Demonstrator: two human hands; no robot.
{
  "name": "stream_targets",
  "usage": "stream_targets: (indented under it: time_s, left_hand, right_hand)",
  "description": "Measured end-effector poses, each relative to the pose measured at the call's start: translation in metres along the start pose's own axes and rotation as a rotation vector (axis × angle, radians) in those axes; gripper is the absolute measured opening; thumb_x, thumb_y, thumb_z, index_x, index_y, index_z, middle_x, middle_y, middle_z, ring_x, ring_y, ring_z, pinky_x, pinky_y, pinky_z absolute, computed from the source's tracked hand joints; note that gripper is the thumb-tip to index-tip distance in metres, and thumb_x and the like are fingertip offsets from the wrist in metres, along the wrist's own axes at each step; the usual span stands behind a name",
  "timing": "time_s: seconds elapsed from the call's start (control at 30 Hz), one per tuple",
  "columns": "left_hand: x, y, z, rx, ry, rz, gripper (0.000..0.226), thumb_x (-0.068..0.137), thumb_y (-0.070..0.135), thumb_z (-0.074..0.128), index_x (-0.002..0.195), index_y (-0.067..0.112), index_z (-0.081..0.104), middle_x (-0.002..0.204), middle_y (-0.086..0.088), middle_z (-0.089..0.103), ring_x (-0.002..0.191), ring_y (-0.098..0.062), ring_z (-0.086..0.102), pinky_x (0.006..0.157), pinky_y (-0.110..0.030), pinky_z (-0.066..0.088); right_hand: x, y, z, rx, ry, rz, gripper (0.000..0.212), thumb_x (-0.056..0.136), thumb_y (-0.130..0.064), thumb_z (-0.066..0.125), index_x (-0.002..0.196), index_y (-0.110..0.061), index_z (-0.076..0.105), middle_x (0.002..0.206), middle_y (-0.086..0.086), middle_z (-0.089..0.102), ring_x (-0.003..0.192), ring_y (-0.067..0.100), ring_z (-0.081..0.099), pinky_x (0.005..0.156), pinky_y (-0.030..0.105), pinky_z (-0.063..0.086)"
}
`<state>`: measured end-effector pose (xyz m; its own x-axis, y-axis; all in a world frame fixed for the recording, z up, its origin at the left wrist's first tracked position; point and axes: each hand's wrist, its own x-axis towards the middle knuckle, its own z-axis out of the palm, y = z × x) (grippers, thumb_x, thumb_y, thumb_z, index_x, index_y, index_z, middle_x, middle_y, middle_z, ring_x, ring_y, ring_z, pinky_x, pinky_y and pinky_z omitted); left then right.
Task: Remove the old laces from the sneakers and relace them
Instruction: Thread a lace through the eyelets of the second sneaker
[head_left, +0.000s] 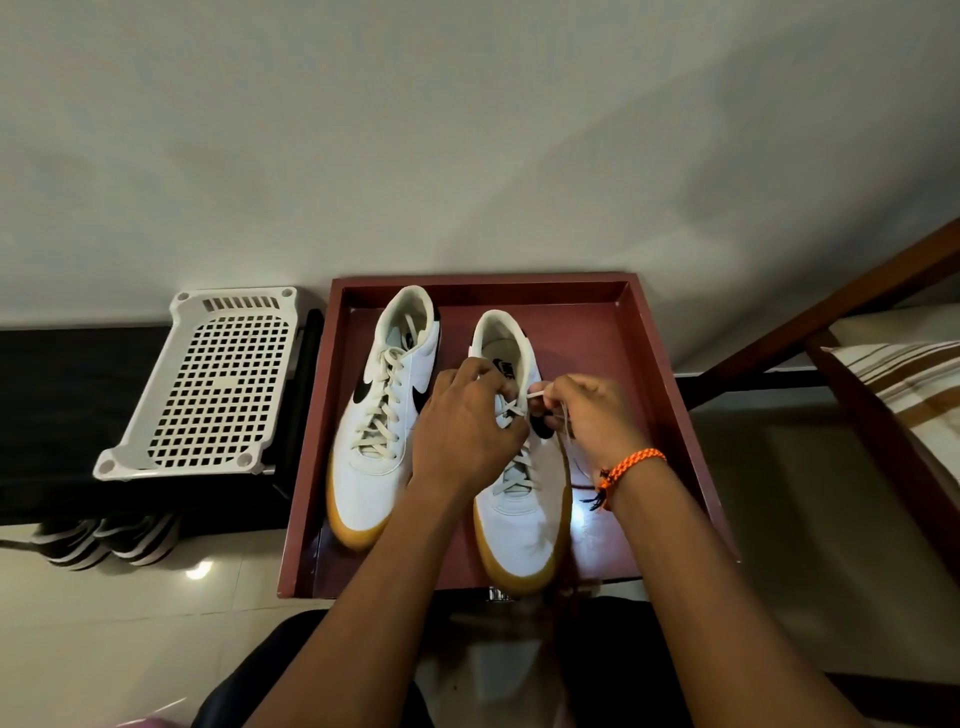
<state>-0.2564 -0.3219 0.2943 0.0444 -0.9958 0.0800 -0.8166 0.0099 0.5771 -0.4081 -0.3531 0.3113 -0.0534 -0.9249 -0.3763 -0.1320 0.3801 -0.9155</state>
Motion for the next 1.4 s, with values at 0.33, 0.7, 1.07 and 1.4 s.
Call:
stream_targets:
  time_s: [0.33, 0.7, 1.07, 1.4]
  left_hand:
    - [-0.001, -0.004, -0.003, -0.239, -0.040, -0.007, 0.067, 0.079, 0.032, 0.090, 0.129, 0.028, 0.046, 0.126, 0.005, 0.046, 0.099, -0.014, 0.063, 0.079, -0.035, 0.060]
    - [-0.003, -0.001, -0.014, -0.396, -0.080, -0.154, 0.035, 0.112, 0.034, 0.050, 0.081, 0.024, 0.062, 0.074, 0.003, 0.066, 0.069, -0.019, 0.061, 0.071, -0.044, 0.053]
    - [-0.036, 0.062, -0.091, -0.726, 0.130, -0.100, 0.021, 0.109, 0.024, 0.058, 0.094, 0.020, 0.072, 0.114, 0.006, 0.069, 0.104, -0.013, 0.069, 0.085, -0.027, 0.058]
    - [-0.053, 0.155, -0.185, -0.807, 0.233, 0.079, 0.021, 0.105, 0.018, 0.064, 0.094, 0.016, 0.082, 0.091, 0.003, 0.081, 0.093, -0.014, 0.078, 0.092, -0.040, 0.061]
  right_hand:
    - [-0.006, -0.002, -0.008, -0.276, 0.124, -0.146, 0.033, 0.090, -0.016, 0.055, 0.060, -0.006, 0.064, 0.063, 0.005, 0.072, 0.059, 0.028, 0.067, 0.063, 0.044, 0.057]
    - [-0.013, -0.012, -0.008, -0.259, -0.064, -0.095, 0.033, 0.102, -0.010, 0.058, 0.071, -0.008, 0.068, 0.066, 0.007, 0.067, 0.055, 0.014, 0.058, 0.052, 0.020, 0.048]
    - [-0.082, -0.094, -0.038, -0.029, -0.161, -0.168, 0.029, 0.105, -0.008, 0.059, 0.082, 0.007, 0.068, 0.068, 0.013, 0.064, 0.056, 0.019, 0.060, 0.052, 0.029, 0.054]
    - [-0.159, -0.188, -0.060, 0.118, -0.134, -0.390, 0.023, 0.098, -0.004, 0.064, 0.082, 0.009, 0.073, 0.075, 0.014, 0.074, 0.068, 0.024, 0.072, 0.062, 0.030, 0.057]
